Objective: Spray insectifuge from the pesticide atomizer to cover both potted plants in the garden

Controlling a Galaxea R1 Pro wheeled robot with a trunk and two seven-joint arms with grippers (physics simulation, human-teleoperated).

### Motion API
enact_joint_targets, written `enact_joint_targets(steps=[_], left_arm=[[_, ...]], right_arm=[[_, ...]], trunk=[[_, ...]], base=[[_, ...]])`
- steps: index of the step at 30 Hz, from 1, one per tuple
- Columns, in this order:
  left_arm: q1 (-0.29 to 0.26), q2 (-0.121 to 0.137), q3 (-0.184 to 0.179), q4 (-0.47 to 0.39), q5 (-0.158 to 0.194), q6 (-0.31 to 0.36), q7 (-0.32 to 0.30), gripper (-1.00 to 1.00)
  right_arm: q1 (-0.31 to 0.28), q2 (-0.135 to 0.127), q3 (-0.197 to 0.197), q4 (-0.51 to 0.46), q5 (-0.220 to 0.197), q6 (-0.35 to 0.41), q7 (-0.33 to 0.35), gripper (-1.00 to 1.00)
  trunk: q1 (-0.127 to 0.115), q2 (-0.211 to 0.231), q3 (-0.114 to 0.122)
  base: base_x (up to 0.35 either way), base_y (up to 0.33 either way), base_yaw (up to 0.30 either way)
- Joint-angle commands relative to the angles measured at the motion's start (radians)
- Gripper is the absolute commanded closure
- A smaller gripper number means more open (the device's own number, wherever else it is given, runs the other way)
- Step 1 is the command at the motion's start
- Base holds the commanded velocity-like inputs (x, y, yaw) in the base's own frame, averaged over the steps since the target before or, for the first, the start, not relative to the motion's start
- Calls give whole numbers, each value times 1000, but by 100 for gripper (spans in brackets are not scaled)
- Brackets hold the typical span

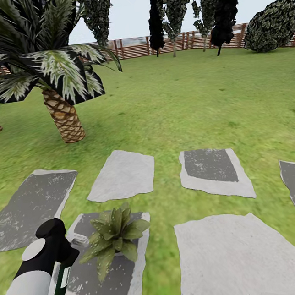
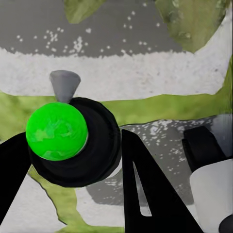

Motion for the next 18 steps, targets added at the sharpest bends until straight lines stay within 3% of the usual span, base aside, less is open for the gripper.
enact_joint_targets(steps=[1, 9, 18], left_arm=[[0, 0, 1, -1, -9, 10, -10, 100], [0, 0, 3, -1, -9, 12, -11, 100], [0, 1, 1, -1, -10, 12, -10, 100]], right_arm=[[-1, 0, -6, 2, 10, -3, -4, -100], [-1, 0, -4, 2, 10, -3, -4, -100], [-1, 0, -4, 2, 10, -3, -4, -100]], trunk=[[0, 0, -1], [0, 0, -1], [0, 0, -1]], base=[[13, -272, 1], [27, -273, 11], [0, -273, 250]])
